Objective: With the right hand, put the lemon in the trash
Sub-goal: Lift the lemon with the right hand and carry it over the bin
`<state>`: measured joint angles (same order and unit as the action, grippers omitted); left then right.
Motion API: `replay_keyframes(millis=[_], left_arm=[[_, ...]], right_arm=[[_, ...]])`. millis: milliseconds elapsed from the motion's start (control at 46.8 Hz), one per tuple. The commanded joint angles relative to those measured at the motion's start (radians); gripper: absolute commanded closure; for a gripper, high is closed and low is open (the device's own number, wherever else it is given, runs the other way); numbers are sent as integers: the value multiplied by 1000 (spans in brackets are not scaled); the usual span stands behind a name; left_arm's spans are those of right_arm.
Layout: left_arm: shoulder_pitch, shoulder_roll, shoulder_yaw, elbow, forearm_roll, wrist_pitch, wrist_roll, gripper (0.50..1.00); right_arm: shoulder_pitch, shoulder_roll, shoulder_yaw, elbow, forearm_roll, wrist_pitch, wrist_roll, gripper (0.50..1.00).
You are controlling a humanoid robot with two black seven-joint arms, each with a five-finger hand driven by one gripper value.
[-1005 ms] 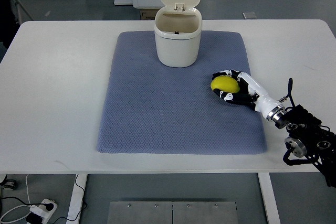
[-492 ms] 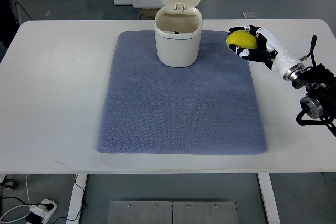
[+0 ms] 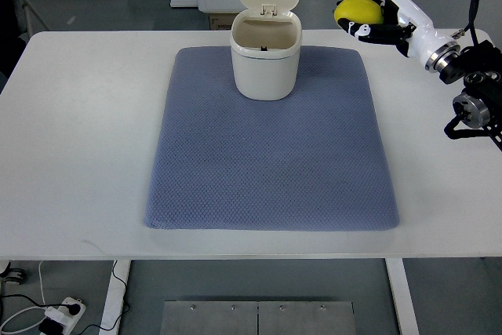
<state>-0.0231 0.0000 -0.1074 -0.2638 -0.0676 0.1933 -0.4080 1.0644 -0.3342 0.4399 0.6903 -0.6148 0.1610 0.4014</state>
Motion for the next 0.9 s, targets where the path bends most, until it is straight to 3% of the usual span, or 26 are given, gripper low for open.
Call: replay_keyframes(millis=[0,257,877], left_arm=[[0,0,0,0,0,0,0,500],[0,0,0,0,0,0,0,500],[0,0,0,0,0,0,0,500]], right_arm=[[40,7,-32,-2,0,-1,-7,1000],[140,67,-154,-26,0,-15,-36,1000],[267,247,-302,-210,1,-31,-128,1000]])
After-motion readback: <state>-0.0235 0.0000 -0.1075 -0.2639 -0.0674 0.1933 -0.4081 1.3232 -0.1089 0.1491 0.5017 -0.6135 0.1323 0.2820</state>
